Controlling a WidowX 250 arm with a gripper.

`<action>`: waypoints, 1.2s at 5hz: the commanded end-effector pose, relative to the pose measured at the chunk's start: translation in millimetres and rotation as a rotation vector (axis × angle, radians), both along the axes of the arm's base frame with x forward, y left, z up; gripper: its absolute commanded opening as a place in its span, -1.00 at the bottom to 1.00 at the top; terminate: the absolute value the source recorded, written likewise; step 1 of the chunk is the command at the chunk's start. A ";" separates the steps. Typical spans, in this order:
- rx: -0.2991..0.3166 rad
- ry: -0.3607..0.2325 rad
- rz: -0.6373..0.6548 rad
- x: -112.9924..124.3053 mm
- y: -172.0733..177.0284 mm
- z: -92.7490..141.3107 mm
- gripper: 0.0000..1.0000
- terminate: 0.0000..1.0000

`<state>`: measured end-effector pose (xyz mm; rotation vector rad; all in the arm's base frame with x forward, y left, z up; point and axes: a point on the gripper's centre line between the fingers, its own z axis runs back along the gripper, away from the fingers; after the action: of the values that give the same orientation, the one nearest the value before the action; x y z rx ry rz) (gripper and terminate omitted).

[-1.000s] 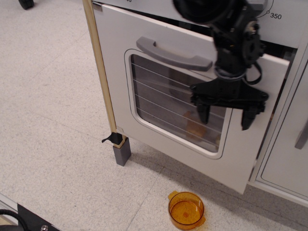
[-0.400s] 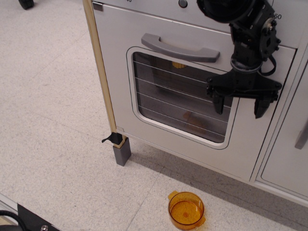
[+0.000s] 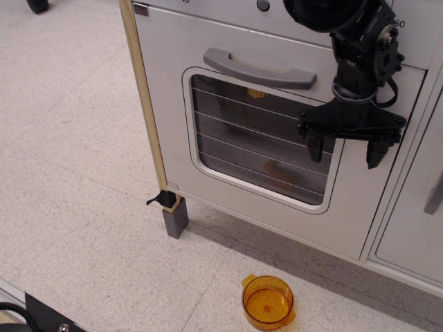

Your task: Close oven

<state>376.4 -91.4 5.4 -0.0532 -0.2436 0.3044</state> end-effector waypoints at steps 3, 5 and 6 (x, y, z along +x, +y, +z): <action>0.053 -0.007 -0.077 -46.0 21.8 29.2 1.00 -1.00; 0.053 -0.007 -0.077 -46.0 21.8 29.2 1.00 -1.00; 0.053 -0.007 -0.077 -46.0 21.8 29.2 1.00 -1.00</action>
<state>320.5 -71.6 7.8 0.0115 -0.1970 0.2234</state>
